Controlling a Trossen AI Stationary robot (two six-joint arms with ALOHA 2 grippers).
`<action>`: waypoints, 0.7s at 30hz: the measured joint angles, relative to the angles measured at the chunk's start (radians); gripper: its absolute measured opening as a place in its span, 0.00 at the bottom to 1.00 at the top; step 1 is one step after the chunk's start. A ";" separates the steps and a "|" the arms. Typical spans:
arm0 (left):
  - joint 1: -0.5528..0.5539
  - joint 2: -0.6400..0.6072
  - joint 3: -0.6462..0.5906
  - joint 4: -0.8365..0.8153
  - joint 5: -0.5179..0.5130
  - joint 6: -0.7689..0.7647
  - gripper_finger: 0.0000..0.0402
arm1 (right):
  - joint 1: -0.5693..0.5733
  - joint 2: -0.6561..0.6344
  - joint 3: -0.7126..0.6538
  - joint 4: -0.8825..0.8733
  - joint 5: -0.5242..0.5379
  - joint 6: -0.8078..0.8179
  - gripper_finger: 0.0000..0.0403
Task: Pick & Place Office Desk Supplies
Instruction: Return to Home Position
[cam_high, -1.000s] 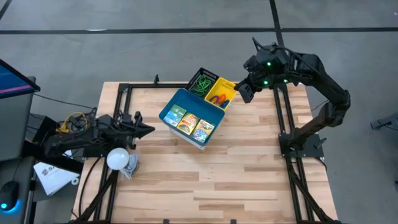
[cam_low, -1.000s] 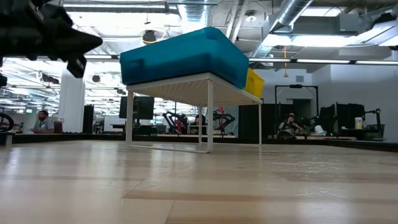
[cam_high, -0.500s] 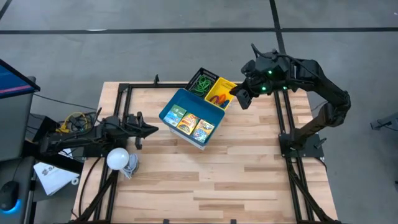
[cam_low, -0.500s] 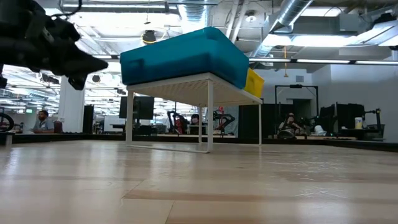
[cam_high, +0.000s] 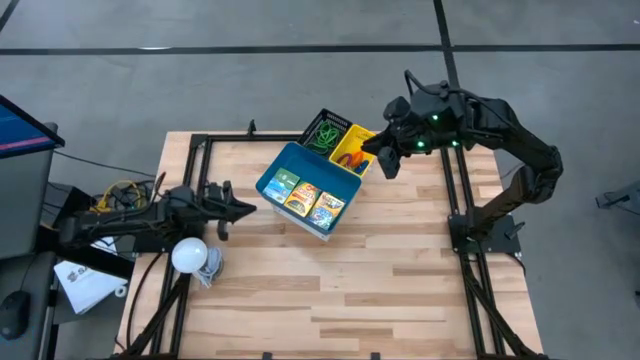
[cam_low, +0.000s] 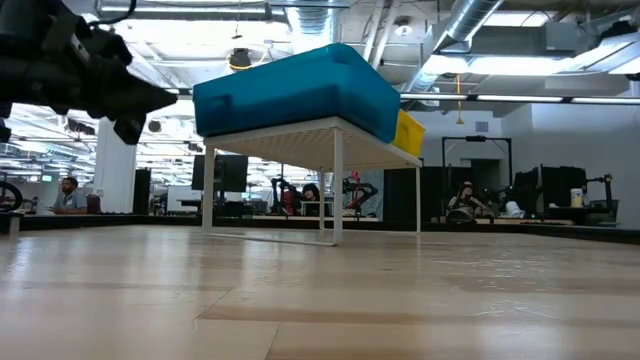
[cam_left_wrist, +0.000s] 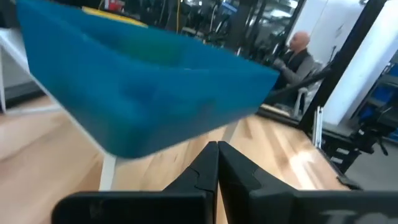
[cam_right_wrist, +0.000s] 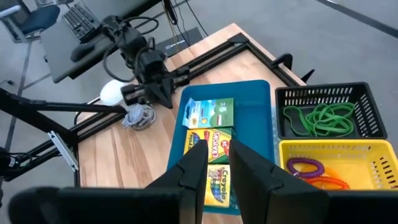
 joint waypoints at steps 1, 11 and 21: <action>0.000 -0.007 0.000 0.005 0.000 0.002 0.00 | 0.000 0.001 0.000 -0.001 0.000 -0.001 0.16; -0.035 -0.071 0.000 0.009 0.000 -0.037 0.00 | 0.002 0.000 0.000 -0.001 0.000 0.001 0.16; -0.226 -0.142 0.000 0.004 -0.176 0.023 0.00 | 0.027 0.000 0.000 0.002 0.001 0.004 0.16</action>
